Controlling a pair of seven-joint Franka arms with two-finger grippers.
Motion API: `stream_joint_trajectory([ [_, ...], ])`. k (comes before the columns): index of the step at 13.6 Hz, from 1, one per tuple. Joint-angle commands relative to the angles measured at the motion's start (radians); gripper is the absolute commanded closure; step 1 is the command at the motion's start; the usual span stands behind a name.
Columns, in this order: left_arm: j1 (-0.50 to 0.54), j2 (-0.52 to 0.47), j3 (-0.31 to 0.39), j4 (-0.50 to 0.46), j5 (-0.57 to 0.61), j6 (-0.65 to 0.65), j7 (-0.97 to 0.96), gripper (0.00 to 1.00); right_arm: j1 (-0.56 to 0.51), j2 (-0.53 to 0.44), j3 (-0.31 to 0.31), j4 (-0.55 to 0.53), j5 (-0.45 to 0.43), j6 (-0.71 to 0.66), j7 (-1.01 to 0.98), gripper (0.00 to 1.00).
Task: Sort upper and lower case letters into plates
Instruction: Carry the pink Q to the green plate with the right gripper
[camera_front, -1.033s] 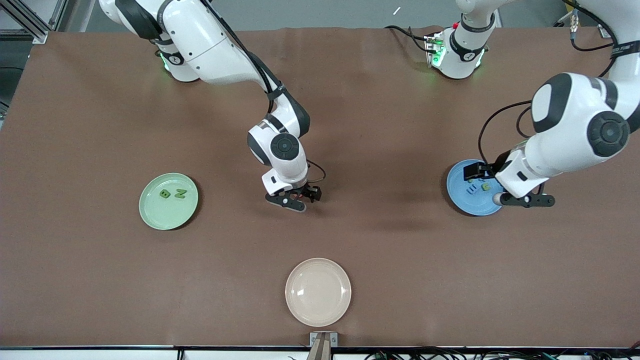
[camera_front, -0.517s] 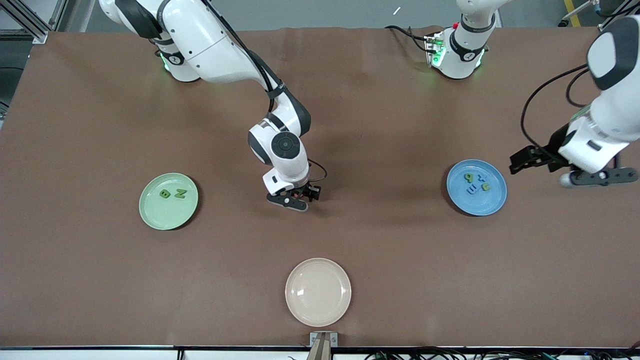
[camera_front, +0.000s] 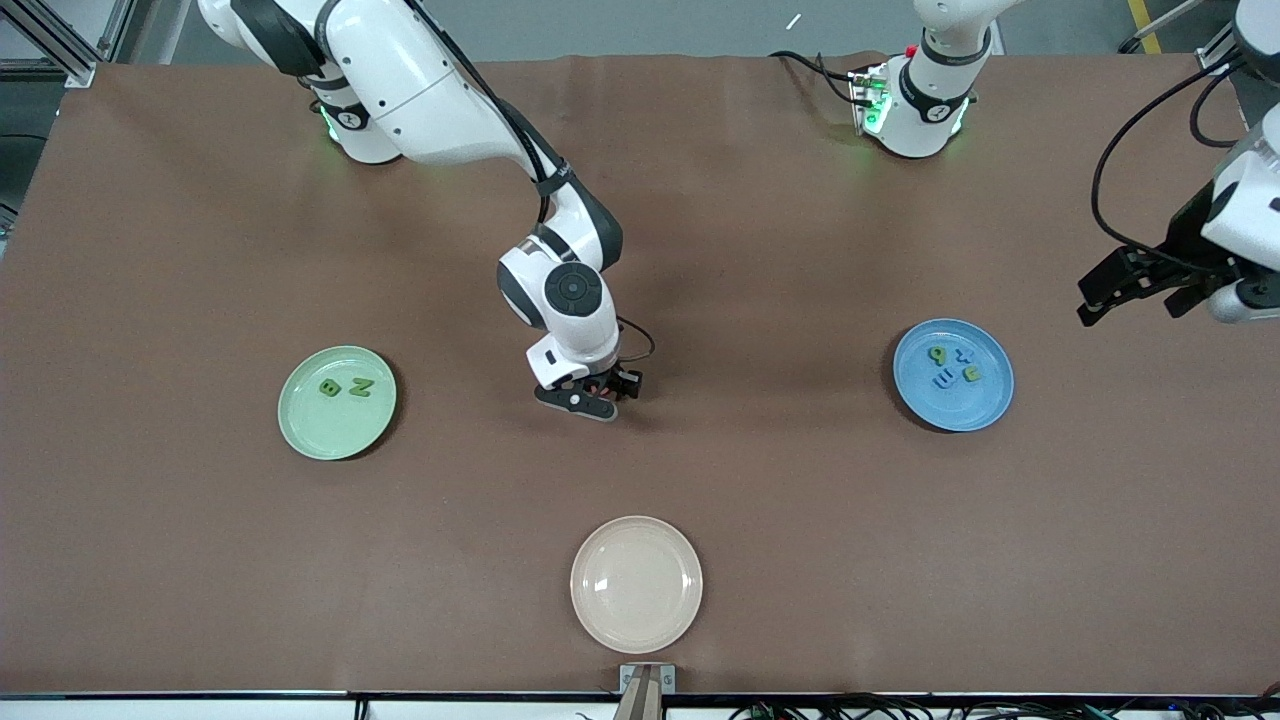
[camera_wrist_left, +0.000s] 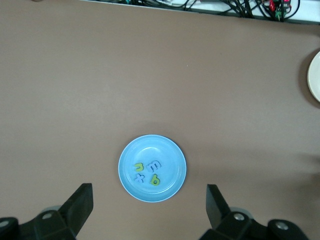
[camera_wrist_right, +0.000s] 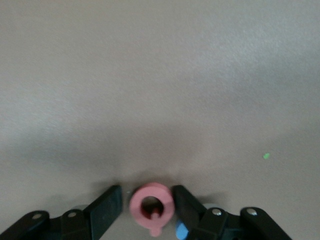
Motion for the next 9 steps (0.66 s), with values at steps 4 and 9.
stream_joint_trajectory([
  [4,0.002,0.015,0.036,0.111,-0.017,-0.104,0.15,0.01,-0.01,-0.009,-0.005,-0.04,0.017,-0.006,-0.005,1.0],
  [9,0.001,0.02,0.039,0.11,-0.021,-0.104,0.146,0.0,-0.14,-0.035,0.056,0.041,0.041,-0.147,-0.026,1.0],
])
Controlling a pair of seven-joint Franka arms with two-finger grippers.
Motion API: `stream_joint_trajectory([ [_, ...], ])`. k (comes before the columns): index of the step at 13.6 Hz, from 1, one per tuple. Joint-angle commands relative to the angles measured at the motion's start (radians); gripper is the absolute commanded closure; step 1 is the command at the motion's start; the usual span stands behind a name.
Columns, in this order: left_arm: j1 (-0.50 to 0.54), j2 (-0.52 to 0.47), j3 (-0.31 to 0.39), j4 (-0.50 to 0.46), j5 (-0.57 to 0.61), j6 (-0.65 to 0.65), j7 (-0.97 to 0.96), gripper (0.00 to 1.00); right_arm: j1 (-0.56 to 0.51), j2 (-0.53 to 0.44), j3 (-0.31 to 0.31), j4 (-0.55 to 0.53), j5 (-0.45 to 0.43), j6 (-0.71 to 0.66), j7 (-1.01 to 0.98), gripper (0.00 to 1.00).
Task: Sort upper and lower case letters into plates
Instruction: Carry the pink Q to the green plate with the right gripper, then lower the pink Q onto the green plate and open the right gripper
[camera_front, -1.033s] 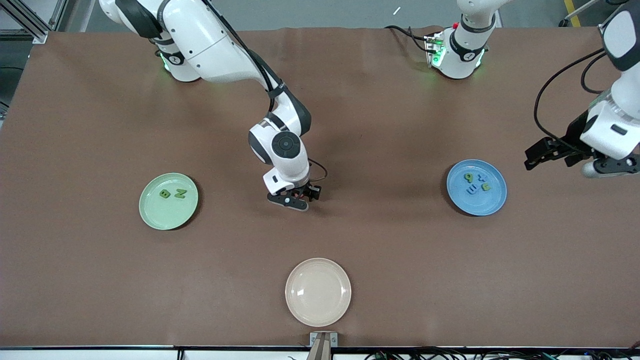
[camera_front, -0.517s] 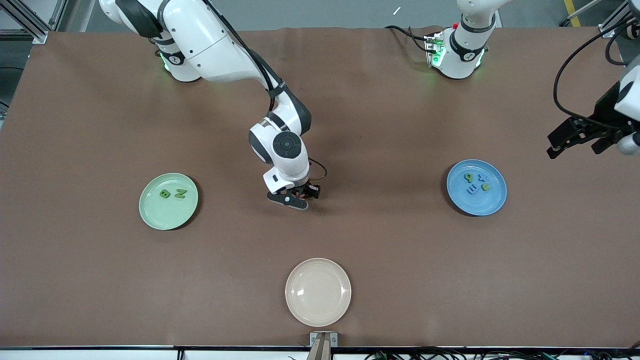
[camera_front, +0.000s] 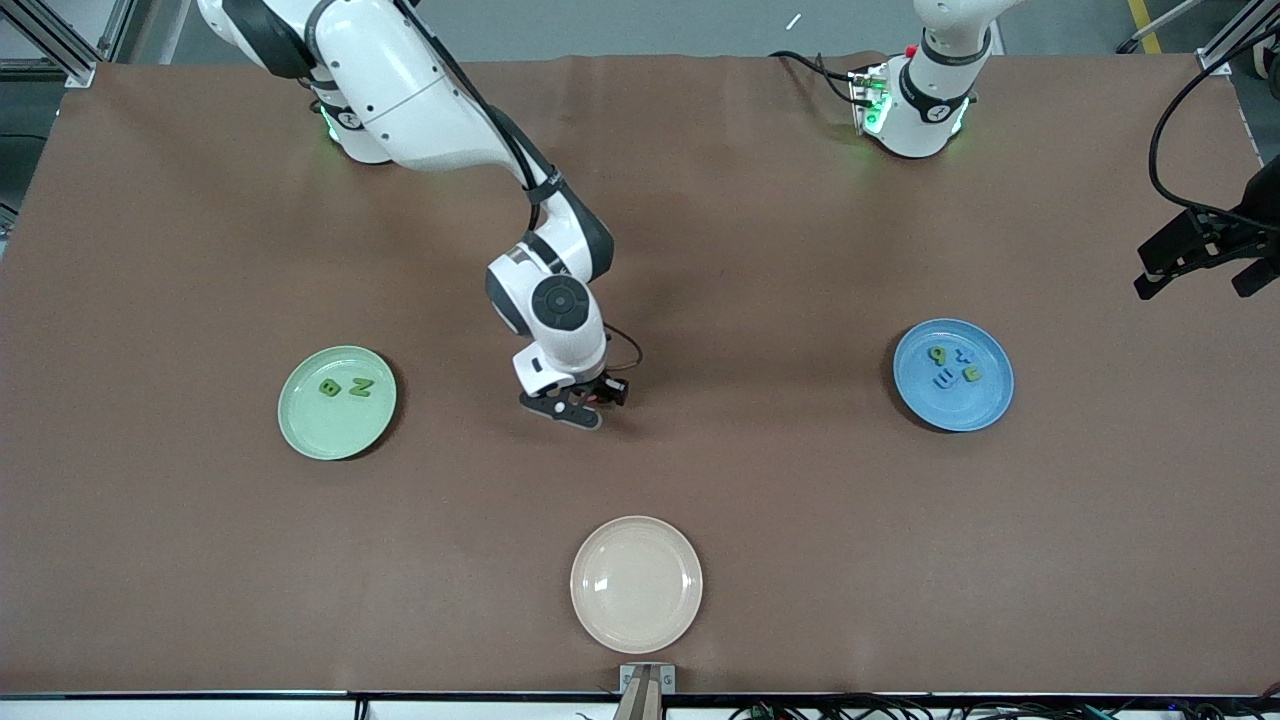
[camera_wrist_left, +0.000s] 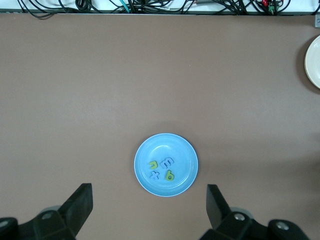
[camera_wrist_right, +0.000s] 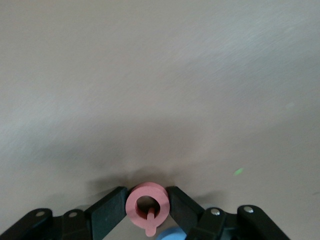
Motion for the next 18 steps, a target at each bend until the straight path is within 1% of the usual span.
stream_joint_trajectory([
  [1,0.0,0.009,-0.002,0.023,-0.02,-0.023,0.005,0.0,-0.14,-0.043,0.09,0.044,0.031,-0.136,-0.075,1.0],
  [3,0.0,0.011,-0.002,0.023,-0.02,-0.024,0.002,0.0,-0.271,-0.077,0.162,0.045,0.032,-0.211,-0.188,1.0],
  [4,0.002,0.011,-0.002,0.023,-0.02,-0.026,0.003,0.0,-0.332,-0.102,0.184,0.045,0.031,-0.271,-0.259,1.0],
  [6,0.002,0.014,-0.001,0.023,-0.02,-0.029,0.003,0.0,-0.415,-0.145,0.184,0.039,0.031,-0.395,-0.421,1.0],
  [7,0.002,0.025,-0.001,0.023,-0.02,-0.029,0.003,0.0,-0.452,-0.158,0.183,0.027,0.029,-0.426,-0.484,1.0],
  [9,0.012,0.037,0.002,0.027,-0.019,-0.029,0.002,0.0,-0.527,-0.2,0.18,-0.043,0.012,-0.426,-0.616,1.0],
  [10,0.014,0.045,0.002,0.028,-0.016,-0.029,0.002,0.0,-0.558,-0.208,0.178,-0.059,0.005,-0.426,-0.676,1.0],
  [13,0.006,0.055,0.005,0.028,-0.012,-0.027,0.002,0.0,-0.648,-0.211,0.175,-0.097,-0.089,-0.404,-0.793,1.0],
  [14,0.0,0.057,0.014,0.028,-0.011,-0.027,0.002,0.0,-0.673,-0.212,0.175,-0.123,-0.095,-0.368,-0.83,1.0],
  [15,-0.032,0.057,0.046,0.028,-0.011,-0.027,0.002,0.0,-0.696,-0.214,0.175,-0.155,-0.095,-0.321,-0.869,1.0],
  [16,-0.094,0.055,0.106,0.03,-0.011,-0.029,0.002,0.0,-0.722,-0.214,0.175,-0.195,-0.097,-0.263,-0.9,1.0],
  [17,-0.185,0.055,0.193,0.03,-0.009,-0.027,0.002,0.0,-0.75,-0.212,0.175,-0.232,-0.097,-0.205,-0.935,1.0],
  [18,-0.283,0.054,0.296,0.03,-0.011,-0.029,0.003,0.0,-0.774,-0.211,0.175,-0.257,-0.097,-0.168,-0.96,1.0],
])
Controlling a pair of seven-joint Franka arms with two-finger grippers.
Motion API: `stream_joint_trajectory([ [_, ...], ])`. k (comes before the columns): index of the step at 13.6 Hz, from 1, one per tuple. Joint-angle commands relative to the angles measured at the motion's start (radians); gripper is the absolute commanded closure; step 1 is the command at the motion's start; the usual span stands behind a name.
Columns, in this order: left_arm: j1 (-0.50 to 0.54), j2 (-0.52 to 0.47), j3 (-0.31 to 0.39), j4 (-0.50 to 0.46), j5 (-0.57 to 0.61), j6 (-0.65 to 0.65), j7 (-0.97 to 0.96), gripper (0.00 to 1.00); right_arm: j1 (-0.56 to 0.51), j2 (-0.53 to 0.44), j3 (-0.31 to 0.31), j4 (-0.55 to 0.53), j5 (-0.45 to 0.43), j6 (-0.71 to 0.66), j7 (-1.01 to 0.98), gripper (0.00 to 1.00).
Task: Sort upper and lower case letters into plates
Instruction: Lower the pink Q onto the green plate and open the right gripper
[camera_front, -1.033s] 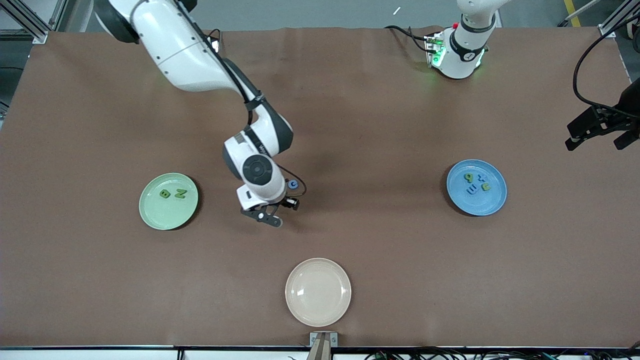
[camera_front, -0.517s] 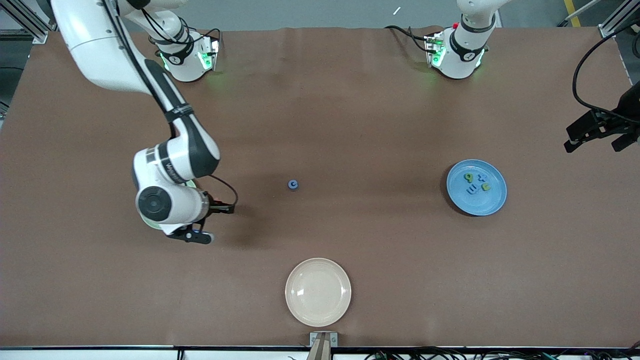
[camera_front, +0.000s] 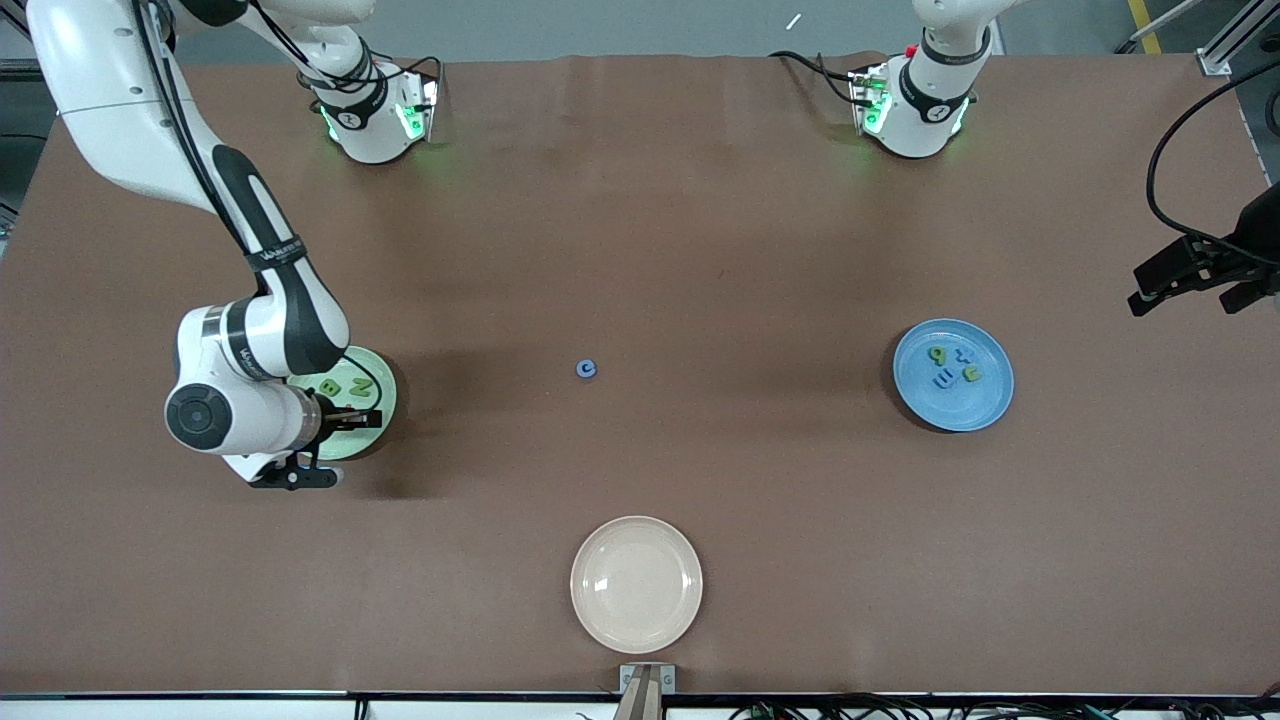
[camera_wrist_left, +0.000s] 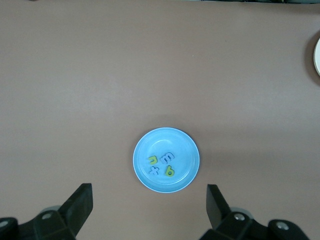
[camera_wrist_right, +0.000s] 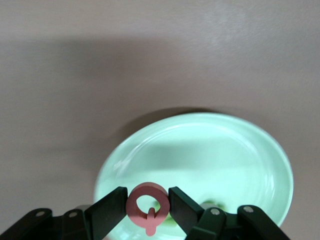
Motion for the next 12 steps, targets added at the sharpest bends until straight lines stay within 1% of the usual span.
stream_joint_trajectory([
  [1,-0.217,0.002,0.221,0.026,-0.011,-0.02,0.003,0.0,-0.071,-0.04,0.022,-0.124,-0.023,0.109,-0.059,1.0],
  [3,-0.337,-0.003,0.329,0.026,-0.011,-0.02,0.005,0.0,-0.076,-0.04,0.022,-0.154,-0.023,0.137,-0.066,1.0],
  [4,-0.377,-0.004,0.364,0.026,-0.009,-0.02,0.003,0.0,-0.076,-0.04,0.022,-0.166,-0.023,0.154,-0.066,0.99],
  [5,-0.392,-0.007,0.375,0.026,-0.008,-0.02,0.003,0.0,-0.077,-0.04,0.022,-0.167,-0.023,0.154,-0.065,0.85],
  [6,-0.393,-0.009,0.376,0.026,-0.008,-0.02,0.003,0.0,-0.079,-0.04,0.022,-0.167,-0.021,0.148,-0.063,0.31],
  [7,-0.388,-0.011,0.372,0.026,-0.006,-0.02,0.003,0.0,-0.079,-0.055,0.025,-0.166,-0.021,0.141,-0.06,0.01],
  [8,-0.385,-0.011,0.371,0.026,-0.006,-0.02,0.003,0.0,-0.074,-0.073,0.026,-0.161,-0.021,0.115,-0.051,0.0],
  [10,-0.385,-0.011,0.369,0.026,-0.006,-0.018,0.003,0.0,-0.044,-0.106,0.032,-0.116,-0.012,-0.005,-0.025,0.0],
  [12,-0.383,-0.011,0.368,0.026,-0.006,-0.02,0.003,0.0,0.008,-0.144,0.038,-0.097,-0.007,-0.089,0.063,0.0],
])
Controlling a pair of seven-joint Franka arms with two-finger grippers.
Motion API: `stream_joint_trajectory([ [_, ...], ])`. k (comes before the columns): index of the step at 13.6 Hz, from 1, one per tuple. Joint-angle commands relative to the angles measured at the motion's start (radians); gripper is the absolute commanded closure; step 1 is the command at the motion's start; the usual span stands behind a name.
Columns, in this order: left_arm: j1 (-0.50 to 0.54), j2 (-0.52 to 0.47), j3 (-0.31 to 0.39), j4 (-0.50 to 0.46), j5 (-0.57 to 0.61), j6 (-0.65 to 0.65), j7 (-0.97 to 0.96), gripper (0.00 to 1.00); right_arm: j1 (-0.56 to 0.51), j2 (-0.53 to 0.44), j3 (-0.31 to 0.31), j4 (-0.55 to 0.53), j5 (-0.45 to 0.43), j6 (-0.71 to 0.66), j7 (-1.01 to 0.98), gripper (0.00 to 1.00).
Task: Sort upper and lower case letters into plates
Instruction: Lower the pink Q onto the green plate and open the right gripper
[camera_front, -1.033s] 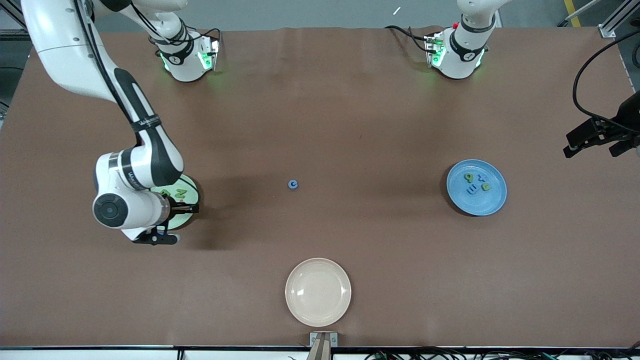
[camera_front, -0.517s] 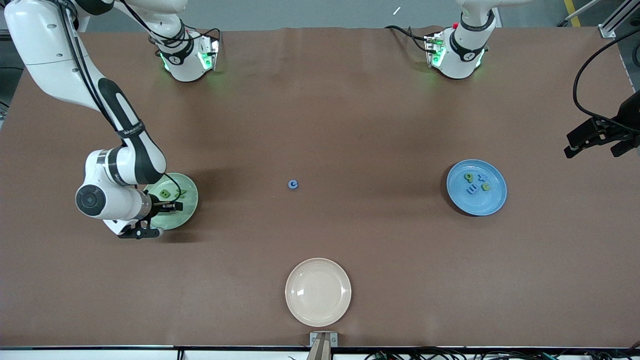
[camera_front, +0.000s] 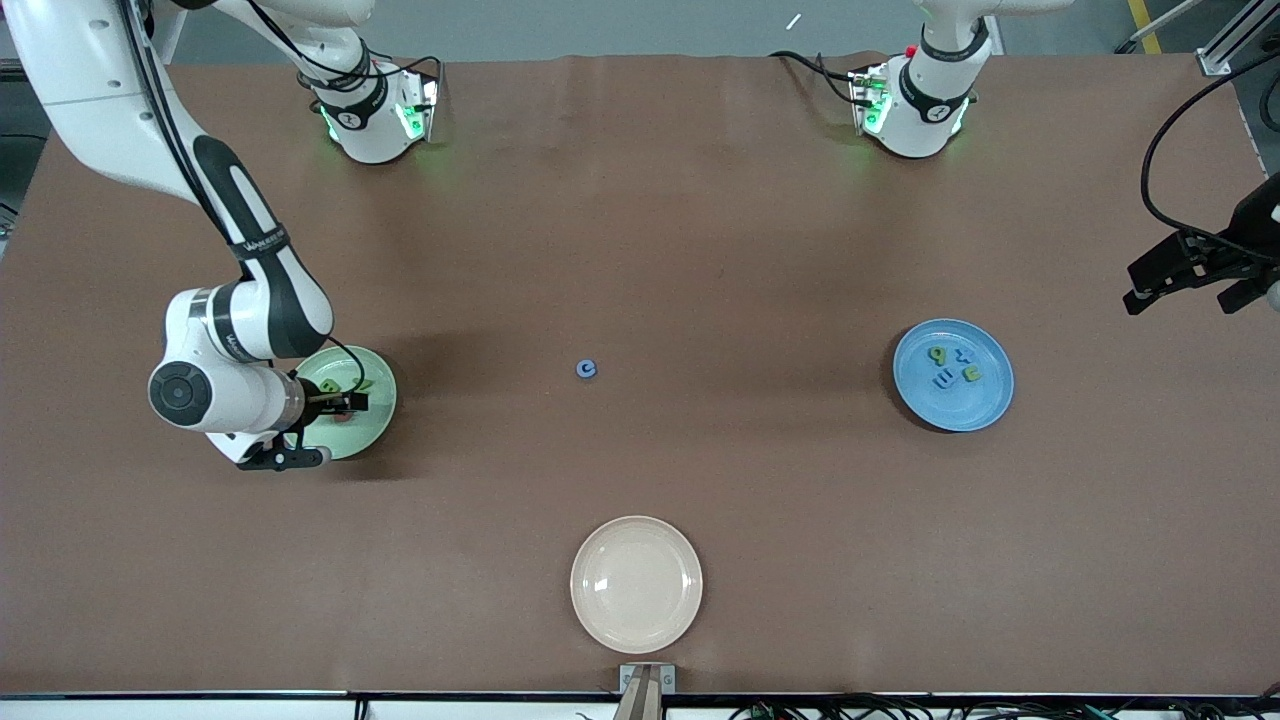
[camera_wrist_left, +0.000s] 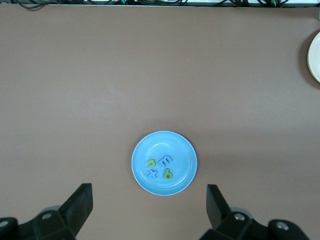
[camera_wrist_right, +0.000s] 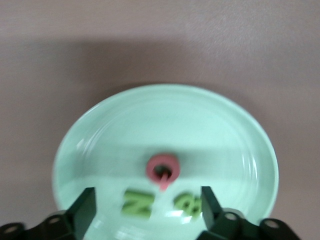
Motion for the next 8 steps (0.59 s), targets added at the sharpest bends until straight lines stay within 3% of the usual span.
stream_joint_trajectory([
  [1,-0.002,-0.008,0.004,0.01,-0.008,-0.018,0.003,0.0,0.068,-0.076,0.022,-0.005,0.01,-0.083,0.141,0.0],
  [4,-0.004,-0.008,0.004,0.02,-0.011,-0.02,0.003,0.0,0.137,-0.091,0.105,-0.002,0.086,-0.075,0.396,0.0],
  [8,-0.004,-0.008,0.004,0.024,-0.011,-0.02,0.005,0.0,0.323,-0.074,0.116,0.019,0.086,0.055,0.719,0.0],
])
